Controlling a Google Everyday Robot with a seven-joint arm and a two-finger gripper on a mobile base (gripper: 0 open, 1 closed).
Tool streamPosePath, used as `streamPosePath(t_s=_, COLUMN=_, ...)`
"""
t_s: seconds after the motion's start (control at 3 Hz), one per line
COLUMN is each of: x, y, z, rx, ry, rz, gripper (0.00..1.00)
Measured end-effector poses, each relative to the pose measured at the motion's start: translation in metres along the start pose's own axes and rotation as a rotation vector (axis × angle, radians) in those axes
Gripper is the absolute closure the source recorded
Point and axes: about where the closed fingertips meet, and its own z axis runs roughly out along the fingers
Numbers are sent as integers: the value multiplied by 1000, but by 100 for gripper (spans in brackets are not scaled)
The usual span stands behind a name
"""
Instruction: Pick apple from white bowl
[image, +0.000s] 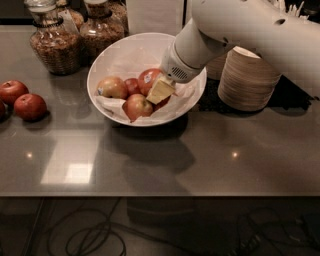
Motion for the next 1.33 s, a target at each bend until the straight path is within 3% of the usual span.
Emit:
streamPosePath(t_s=0.33, x=0, y=0, z=0, rx=0, ry=0, rz=0, gripper=86)
streamPosePath(t_s=0.67, x=0, y=0, z=0, rx=0, ry=0, rz=0, gripper=100)
streamPosePath(t_s=1.33, x=-23, y=-6, z=-29, rx=-31, ry=-76, rz=-36, gripper=100)
